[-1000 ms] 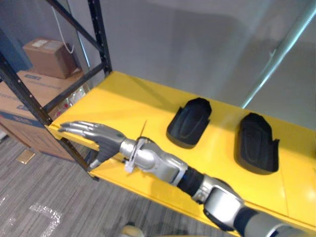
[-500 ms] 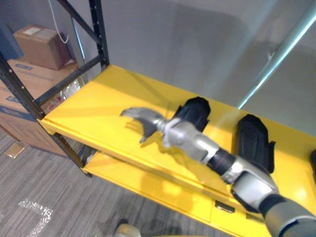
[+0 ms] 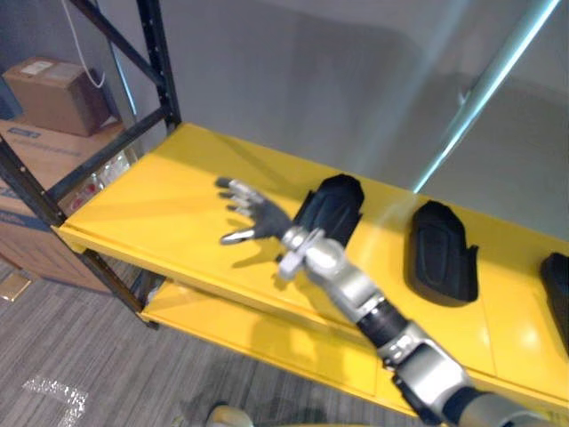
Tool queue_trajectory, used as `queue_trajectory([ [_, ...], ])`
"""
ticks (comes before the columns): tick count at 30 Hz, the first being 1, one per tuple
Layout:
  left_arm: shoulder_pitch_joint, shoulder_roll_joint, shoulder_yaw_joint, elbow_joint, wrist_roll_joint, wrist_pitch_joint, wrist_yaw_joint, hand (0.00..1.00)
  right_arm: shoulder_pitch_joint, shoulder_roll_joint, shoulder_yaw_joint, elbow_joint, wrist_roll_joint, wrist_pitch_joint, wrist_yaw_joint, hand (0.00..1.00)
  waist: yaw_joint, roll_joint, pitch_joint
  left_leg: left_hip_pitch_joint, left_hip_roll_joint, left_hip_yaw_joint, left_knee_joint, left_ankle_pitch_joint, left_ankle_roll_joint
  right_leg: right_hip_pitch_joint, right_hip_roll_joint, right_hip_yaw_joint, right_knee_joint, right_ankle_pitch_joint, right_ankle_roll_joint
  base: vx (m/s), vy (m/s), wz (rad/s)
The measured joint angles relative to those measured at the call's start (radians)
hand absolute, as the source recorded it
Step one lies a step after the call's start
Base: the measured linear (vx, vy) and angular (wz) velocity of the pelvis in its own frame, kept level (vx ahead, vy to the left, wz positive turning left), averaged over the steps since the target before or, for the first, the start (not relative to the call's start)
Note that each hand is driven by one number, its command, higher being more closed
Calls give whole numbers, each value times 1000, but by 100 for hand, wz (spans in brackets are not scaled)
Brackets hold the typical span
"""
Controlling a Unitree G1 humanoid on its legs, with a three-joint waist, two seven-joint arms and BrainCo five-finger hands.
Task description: Walk over and take plastic housings, then place them on the shelf
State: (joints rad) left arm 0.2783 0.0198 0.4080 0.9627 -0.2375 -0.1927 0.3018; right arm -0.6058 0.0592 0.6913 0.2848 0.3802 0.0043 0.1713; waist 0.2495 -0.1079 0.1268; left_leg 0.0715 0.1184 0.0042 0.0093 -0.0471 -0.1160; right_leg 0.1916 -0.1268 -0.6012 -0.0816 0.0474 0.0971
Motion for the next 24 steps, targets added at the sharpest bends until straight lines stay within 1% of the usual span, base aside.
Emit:
queue_trajectory([
  [3, 2, -8, -2, 0, 0, 0, 1, 0, 23, 41, 58, 19, 10, -2, -26, 0, 6, 1, 1, -3, -2, -2, 0, 0, 0, 2, -2, -2, 0, -1, -1, 0, 0, 0],
  [5, 13, -10, -36, -2, -1, 0, 3, 0, 46, 76, 73, 57, 22, -25, -89, 0, 9, 5, 3, -3, -4, -5, 0, 0, 0, 3, -4, -4, 0, -4, -5, 0, 0, 0],
  [6, 15, -9, -38, -2, -1, 0, 4, 0, 48, 81, 77, 69, 23, -34, -107, 0, 9, 7, 4, -4, -5, -5, 0, 0, 0, 3, -5, -4, 0, -4, -5, 2, 32, 1],
  [7, 19, -10, -40, -2, -1, 0, 4, 0, 50, 92, 78, 93, 30, -53, -144, 0, 9, 12, 8, -4, -6, -5, 1, 0, 0, 3, -8, -4, 0, -4, -5, 2, 35, 1],
  [8, 22, -12, -47, -2, -1, 0, 8, 0, 51, 97, 81, 108, 28, -80, -206, 0, 9, 19, 12, -4, -8, -5, 2, 0, 0, 3, -9, -4, 0, -4, -5, 4, 33, 1],
  [9, 23, -15, -58, -2, -2, 0, 11, 0, 51, 97, 80, 116, 28, -93, -233, 0, 10, 22, 14, -4, -9, -6, 2, 0, 0, 3, -9, -4, 0, -4, -5, 0, 0, 0],
  [10, 27, -15, -75, -2, -6, 0, 12, 0, 52, 98, 81, 131, 15, -122, -300, 0, 10, 30, 18, -4, -10, -7, 4, 0, 0, 2, -9, -5, 0, -3, -3, 0, 0, 0],
  [11, 27, -15, -83, -2, -24, 0, 12, 0, 52, 98, 79, 140, 1, -146, -350, 0, 10, 37, 23, -4, -10, -7, 8, -1, -1, 1, -9, -5, 0, 1, 2, 0, 0, 0],
  [12, 27, -16, -104, -3, -41, 0, 21, 0, 52, 98, 76, 154, -27, -185, -426, 0, 10, 50, 31, -7, -11, -8, 14, -3, -1, 1, -9, -5, 0, 2, 3, 0, 0, 0],
  [14, 27, -17, -120, -5, -41, 0, 28, 0, 51, 98, 74, 159, -59, -207, -492, 0, 10, 63, 34, -20, -10, -11, 26, -9, -1, -2, -9, -7, 0, 2, 3, -2, 9, 2],
  [15, 28, -17, -137, -9, -51, 0, 31, 0, 51, 98, 69, 159, -88, -225, -543, 0, 10, 75, 38, -23, -10, -14, 36, -14, -1, -2, -9, -8, 0, 2, 3, 2, 23, 3],
  [16, 29, -17, -147, -12, -65, 0, 30, 0, 51, 98, 63, 159, -106, -230, -568, 0, 10, 80, 41, -23, -10, -14, 36, -14, -1, -1, -9, -8, 0, 2, 3, 4, 22, 4],
  [18, 36, -17, -159, -23, -79, 0, 30, 0, 50, 98, 22, 159, -145, -237, -645, 0, 12, 99, 43, -26, -10, -18, 36, -14, -1, -1, -8, -14, 0, 2, 3, 7, 24, 5],
  [19, 37, -19, -163, -23, -80, 0, 29, 0, 48, 98, 3, 160, -160, -237, -665, 0, 12, 105, 46, -26, -10, -18, 37, -14, -1, -1, -8, -14, 0, 2, 3, 0, 0, 0],
  [21, 38, -17, -183, -23, -86, 0, 26, 0, 43, 98, -34, 160, -163, -238, -691, 0, 12, 115, 48, -34, -8, -18, 39, -14, -1, -8, -7, -14, 0, 2, 3, 0, 0, 0],
  [23, 39, -19, -194, -24, -109, 0, 19, 0, 40, 97, -39, 160, -163, -237, -696, 0, 12, 120, 46, -40, -7, -17, 40, -14, -1, -15, -5, -12, 0, 2, 3, 0, 0, 0],
  [24, 40, -24, -195, -23, -109, 0, 14, 0, 40, 97, -37, 161, -163, -233, -693, 0, 12, 127, 44, -40, -7, -17, 40, -14, -2, -15, -5, -12, 0, 2, 3, 0, 0, 0],
])
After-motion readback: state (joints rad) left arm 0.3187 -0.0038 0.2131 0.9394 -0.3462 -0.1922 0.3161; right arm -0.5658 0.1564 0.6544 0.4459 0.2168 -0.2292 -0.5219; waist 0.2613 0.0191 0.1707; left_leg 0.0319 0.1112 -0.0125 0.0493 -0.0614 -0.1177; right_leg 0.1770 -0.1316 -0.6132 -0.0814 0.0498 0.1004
